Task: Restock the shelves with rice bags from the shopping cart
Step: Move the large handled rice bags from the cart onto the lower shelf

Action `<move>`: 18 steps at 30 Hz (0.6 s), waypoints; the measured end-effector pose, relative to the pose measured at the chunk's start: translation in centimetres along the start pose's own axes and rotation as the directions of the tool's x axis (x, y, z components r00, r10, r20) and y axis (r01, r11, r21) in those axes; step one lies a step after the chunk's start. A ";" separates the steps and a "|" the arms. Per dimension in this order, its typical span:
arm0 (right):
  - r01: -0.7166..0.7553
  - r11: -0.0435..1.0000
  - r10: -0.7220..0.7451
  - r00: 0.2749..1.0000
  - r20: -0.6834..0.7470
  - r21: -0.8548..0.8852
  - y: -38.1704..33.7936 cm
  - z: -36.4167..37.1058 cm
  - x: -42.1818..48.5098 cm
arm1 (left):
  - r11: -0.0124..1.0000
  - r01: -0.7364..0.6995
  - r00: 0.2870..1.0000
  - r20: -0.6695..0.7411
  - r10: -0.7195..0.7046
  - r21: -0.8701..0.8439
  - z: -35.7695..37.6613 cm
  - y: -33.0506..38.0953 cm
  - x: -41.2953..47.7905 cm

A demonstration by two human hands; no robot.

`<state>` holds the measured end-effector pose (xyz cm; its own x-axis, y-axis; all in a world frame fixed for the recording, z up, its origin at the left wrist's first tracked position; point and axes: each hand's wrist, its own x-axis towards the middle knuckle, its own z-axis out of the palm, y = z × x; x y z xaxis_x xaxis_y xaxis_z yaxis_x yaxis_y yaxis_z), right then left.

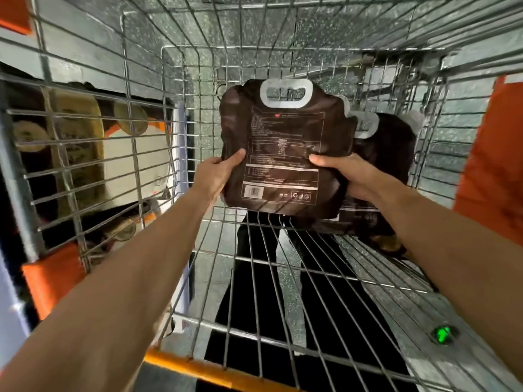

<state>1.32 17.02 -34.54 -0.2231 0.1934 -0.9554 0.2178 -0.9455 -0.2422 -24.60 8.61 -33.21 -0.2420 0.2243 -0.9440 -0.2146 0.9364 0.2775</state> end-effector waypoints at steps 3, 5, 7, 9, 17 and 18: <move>-0.013 0.999 0.018 0.992 0.127 -0.039 -0.5 -0.4 -0.4 | 0.997 0.019 0.999 0.039 -0.022 0.071 -0.7 1.1 -0.9; -0.027 0.998 0.037 0.982 0.186 -0.058 -1.2 -0.9 -1.0 | 0.989 0.051 0.991 0.114 -0.067 0.137 -1.9 1.7 -1.3; -0.051 0.997 0.062 0.976 0.210 -0.057 -1.8 -1.6 -1.9 | 0.991 0.059 0.967 0.241 -0.086 0.118 -2.6 2.4 -2.8; -0.045 0.998 0.053 0.975 0.215 -0.041 -2.0 -1.8 -2.8 | 0.998 0.054 0.937 0.345 -0.063 0.038 -2.1 3.4 -4.3; -0.069 0.996 0.059 0.982 0.178 0.051 -2.6 -0.2 -4.2 | 0.996 0.091 0.913 0.399 -0.090 0.016 -1.8 6.2 -9.4; -0.078 0.995 0.069 0.987 0.146 0.059 -2.6 0.3 -4.2 | 0.996 0.087 0.925 0.369 -0.085 0.011 -1.7 6.4 -10.1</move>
<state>1.45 18.56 -29.85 -0.3439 0.0873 -0.9349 0.1780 -0.9716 -0.1561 -25.14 11.89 -21.61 0.1436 0.2276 -0.9631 -0.2247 0.9553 0.1923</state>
